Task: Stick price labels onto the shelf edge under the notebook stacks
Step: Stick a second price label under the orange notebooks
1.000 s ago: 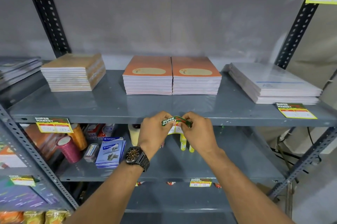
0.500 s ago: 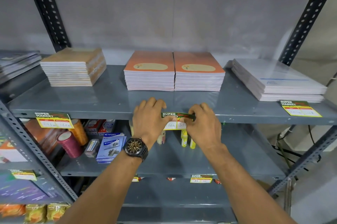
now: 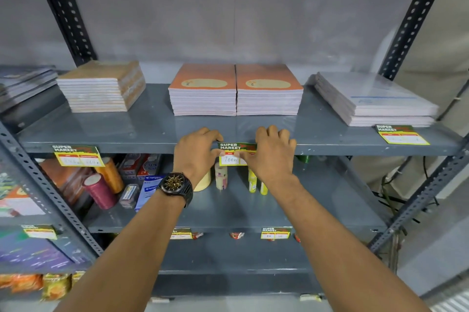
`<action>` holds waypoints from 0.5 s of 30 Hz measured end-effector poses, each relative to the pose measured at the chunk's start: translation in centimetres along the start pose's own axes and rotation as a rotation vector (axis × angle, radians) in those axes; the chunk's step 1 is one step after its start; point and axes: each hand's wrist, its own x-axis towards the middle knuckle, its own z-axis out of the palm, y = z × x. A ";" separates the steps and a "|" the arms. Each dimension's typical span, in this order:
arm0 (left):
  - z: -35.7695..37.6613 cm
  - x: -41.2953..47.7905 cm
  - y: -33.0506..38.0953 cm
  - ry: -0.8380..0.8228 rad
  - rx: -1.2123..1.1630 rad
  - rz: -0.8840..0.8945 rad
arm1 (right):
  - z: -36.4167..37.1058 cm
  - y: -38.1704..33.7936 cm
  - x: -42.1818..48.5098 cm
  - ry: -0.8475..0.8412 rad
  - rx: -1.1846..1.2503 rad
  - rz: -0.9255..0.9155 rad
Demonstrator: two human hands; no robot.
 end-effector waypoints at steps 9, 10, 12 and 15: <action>-0.3 0.3 -0.7 -0.011 -0.032 0.016 | -0.6 0.6 0.2 -0.042 0.072 0.001; -0.3 0.3 -0.7 -0.019 -0.037 0.022 | -0.7 0.5 0.2 -0.047 0.073 0.007; -0.3 0.3 -0.8 -0.034 -0.037 0.050 | -0.9 0.4 0.1 -0.049 0.075 0.012; -0.6 0.3 -1.1 -0.063 -0.044 0.101 | -1.2 0.9 -0.4 -0.067 0.136 0.007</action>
